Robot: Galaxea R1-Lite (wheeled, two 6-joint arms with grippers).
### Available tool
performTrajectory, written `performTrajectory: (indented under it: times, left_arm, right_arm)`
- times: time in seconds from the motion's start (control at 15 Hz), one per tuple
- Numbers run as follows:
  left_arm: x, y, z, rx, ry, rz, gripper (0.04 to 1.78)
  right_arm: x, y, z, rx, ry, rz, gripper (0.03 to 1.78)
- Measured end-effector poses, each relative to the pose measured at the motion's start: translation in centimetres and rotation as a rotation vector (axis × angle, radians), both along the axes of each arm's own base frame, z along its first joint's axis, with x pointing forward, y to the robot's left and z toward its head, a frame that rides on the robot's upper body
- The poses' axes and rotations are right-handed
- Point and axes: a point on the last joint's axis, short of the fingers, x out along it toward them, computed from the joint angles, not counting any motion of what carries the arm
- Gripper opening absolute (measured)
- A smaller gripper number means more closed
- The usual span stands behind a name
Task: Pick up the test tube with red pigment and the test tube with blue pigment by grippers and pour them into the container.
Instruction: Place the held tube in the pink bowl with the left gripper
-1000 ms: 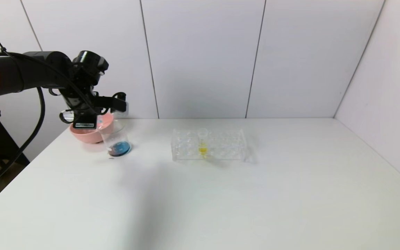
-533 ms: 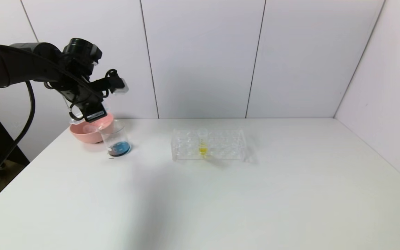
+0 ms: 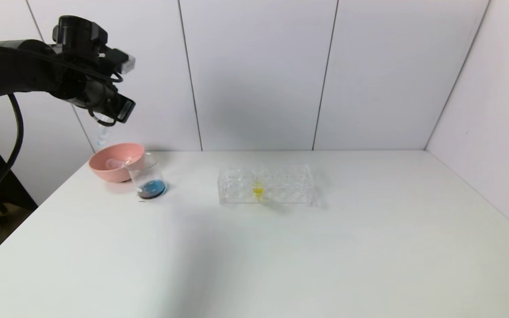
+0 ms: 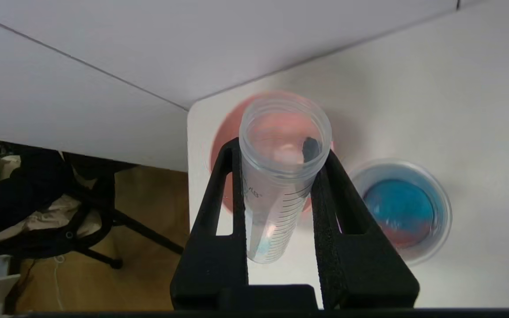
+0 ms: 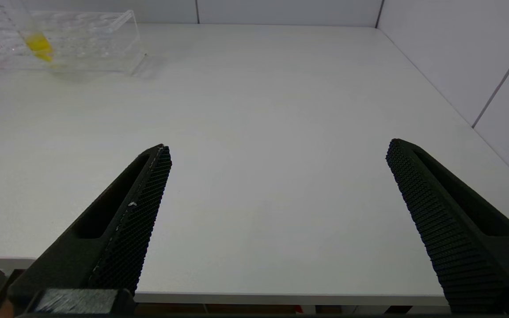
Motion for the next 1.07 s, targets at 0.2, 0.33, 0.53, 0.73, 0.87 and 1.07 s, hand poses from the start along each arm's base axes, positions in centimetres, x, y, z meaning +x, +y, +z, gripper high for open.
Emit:
performTrajectory:
  times: [0.2,0.33,0.53,0.73,0.87,1.07]
  left_arm:
    - [0.5,0.7,1.4,-0.153,-0.175,0.075,0.44]
    - [0.6,1.2,1.5,-0.253,-0.222,0.127,0.44]
    - [1.2,1.6,1.8,-0.287,-0.323,0.141,0.44]
    - [2.0,2.3,0.9,-0.324,-0.336,0.173,0.44]
    - [2.6,3.2,-0.5,-0.333,-0.307,0.206,0.44]
    - [3.7,4.3,-2.6,-0.337,-0.298,0.232,0.44]
  right_arm:
    - [0.0,0.0,0.0,0.000,0.000,0.000,1.77]
    - [0.0,0.0,0.0,0.000,0.000,-0.001,1.77]
    - [0.0,0.0,0.0,0.000,0.000,0.000,1.77]
    - [0.0,0.0,0.0,0.000,0.000,0.000,1.77]
    - [0.0,0.0,0.0,0.000,0.000,0.000,1.77]
    - [0.0,0.0,0.0,0.000,0.000,0.000,1.77]
